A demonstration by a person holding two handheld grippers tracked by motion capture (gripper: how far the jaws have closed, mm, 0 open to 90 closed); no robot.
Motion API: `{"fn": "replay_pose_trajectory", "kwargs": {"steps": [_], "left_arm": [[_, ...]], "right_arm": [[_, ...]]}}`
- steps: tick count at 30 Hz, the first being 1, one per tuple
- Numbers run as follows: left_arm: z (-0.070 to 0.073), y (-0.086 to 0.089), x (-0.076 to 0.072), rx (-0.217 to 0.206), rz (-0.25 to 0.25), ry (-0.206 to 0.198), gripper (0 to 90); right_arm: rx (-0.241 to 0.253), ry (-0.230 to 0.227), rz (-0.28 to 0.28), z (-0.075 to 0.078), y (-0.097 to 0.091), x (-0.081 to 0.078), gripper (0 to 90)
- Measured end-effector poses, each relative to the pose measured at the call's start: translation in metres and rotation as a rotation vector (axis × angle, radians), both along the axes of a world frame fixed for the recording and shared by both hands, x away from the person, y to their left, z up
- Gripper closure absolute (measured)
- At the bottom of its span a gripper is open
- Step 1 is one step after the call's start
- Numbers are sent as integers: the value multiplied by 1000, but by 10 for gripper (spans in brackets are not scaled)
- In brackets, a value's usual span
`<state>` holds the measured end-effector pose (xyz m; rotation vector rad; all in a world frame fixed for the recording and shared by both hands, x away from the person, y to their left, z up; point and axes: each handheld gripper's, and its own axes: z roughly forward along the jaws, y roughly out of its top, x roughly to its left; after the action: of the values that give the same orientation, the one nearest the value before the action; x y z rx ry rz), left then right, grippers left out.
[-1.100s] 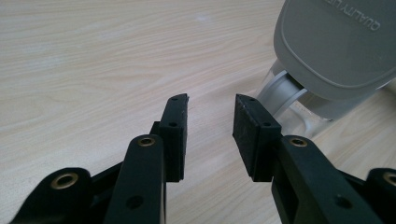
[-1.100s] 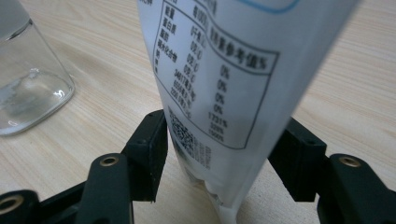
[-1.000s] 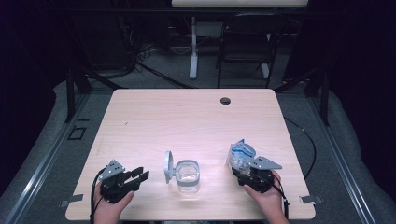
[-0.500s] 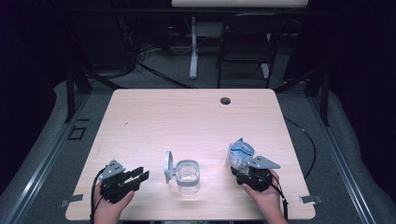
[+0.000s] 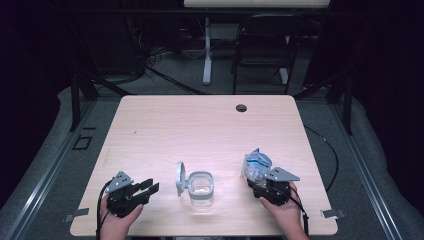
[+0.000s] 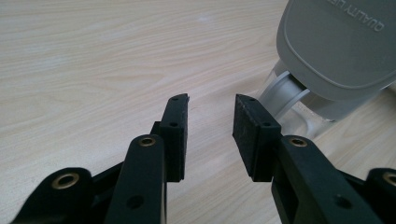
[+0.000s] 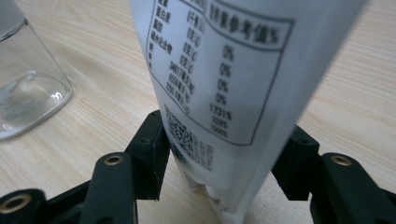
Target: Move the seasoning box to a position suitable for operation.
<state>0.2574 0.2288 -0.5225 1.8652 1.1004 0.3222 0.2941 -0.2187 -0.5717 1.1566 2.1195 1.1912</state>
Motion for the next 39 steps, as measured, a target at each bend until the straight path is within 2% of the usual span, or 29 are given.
{"fn": "replay_pose_trajectory", "kwargs": {"steps": [10, 37, 39], "left_arm": [[0, 1, 0, -5, 5, -4, 661], [-1, 1, 0, -8, 12, -8, 660], [0, 1, 0, -9, 15, -11, 660]], "right_arm": [[21, -8, -6, -2, -1, -1, 446], [6, 15, 19, 2, -1, -3, 466], [3, 6, 25, 3, 0, -3, 466]]}}
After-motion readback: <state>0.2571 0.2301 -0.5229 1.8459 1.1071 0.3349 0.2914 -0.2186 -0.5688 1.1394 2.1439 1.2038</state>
